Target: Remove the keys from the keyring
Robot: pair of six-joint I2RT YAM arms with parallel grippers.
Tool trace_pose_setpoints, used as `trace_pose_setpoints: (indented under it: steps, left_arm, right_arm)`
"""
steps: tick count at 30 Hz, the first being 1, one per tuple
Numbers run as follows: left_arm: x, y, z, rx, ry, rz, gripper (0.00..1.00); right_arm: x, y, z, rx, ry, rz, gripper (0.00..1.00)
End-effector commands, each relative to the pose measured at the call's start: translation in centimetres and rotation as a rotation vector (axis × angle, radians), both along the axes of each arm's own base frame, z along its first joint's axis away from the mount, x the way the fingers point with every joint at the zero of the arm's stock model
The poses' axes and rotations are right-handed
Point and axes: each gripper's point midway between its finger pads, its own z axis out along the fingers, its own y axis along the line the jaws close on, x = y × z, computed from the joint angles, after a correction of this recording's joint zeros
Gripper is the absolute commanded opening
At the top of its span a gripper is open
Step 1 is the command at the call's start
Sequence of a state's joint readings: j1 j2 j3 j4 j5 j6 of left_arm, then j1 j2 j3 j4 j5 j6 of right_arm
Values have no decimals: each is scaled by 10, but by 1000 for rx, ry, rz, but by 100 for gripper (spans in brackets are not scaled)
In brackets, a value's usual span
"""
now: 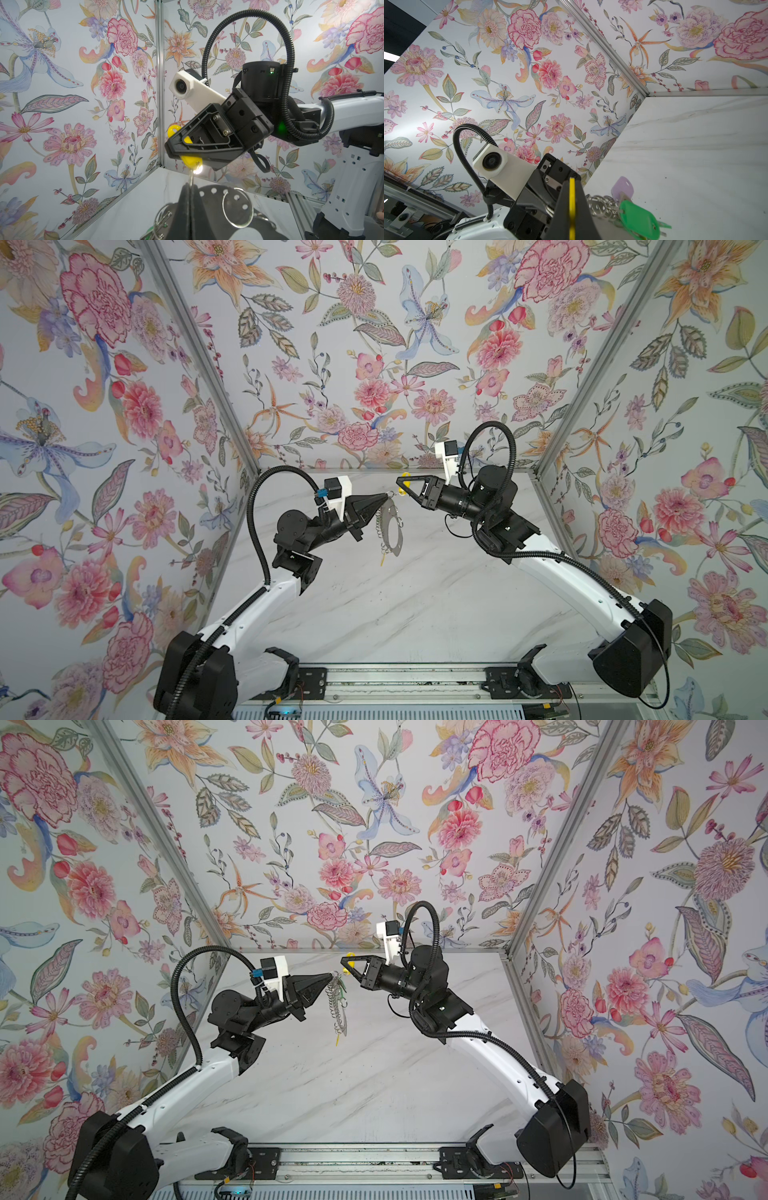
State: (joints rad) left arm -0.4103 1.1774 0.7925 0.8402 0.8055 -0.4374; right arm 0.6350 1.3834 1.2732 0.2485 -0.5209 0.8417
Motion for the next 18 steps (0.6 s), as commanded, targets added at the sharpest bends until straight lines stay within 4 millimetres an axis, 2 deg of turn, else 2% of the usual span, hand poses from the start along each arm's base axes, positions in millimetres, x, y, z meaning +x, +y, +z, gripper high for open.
trace_pose_setpoints:
  steps: [1,18]
  left_arm:
    - [5,27,36,17,-174,224,0]
    - [-1,16,20,260,-302,448,0]
  right_arm:
    - [30,-50,35,28,-90,-204,0]
    - [48,-60,26,-55,-119,-264,0]
